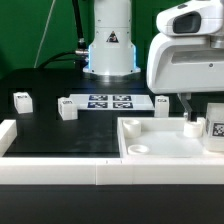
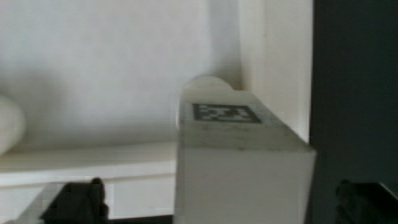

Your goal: Assemble one leg

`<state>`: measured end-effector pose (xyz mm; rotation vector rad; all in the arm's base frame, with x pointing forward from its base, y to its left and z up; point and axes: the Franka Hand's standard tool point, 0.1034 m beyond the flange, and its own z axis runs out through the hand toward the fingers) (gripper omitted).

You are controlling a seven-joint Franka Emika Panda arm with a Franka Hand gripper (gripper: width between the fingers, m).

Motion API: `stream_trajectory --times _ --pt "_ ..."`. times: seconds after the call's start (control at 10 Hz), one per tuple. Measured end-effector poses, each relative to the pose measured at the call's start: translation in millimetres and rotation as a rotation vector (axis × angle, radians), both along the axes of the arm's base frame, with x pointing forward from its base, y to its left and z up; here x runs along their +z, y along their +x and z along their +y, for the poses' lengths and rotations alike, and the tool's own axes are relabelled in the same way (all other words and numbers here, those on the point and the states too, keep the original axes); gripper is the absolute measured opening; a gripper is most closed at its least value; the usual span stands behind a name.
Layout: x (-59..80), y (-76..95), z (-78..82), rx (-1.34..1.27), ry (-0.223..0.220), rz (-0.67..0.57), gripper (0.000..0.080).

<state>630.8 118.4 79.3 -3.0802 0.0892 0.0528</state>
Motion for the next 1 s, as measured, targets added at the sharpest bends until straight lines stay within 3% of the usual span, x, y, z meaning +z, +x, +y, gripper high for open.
stream_trajectory --times 0.1,0.2,0.3,0.4,0.6,1.0 --pt "0.0 0.0 -0.1 0.000 0.000 0.000 0.0637" --pt "0.0 0.0 -0.1 0.000 0.000 0.000 0.0463" --pt "0.0 0.0 0.0 -0.012 0.000 0.001 0.0463" --pt "0.0 0.1 -0.2 -0.026 -0.001 0.001 0.0289" --pt "-0.2 0.2 -0.9 -0.121 0.001 0.007 0.0291" --pt "-1.6 0.9 -6.3 -0.625 0.026 0.044 0.0291"
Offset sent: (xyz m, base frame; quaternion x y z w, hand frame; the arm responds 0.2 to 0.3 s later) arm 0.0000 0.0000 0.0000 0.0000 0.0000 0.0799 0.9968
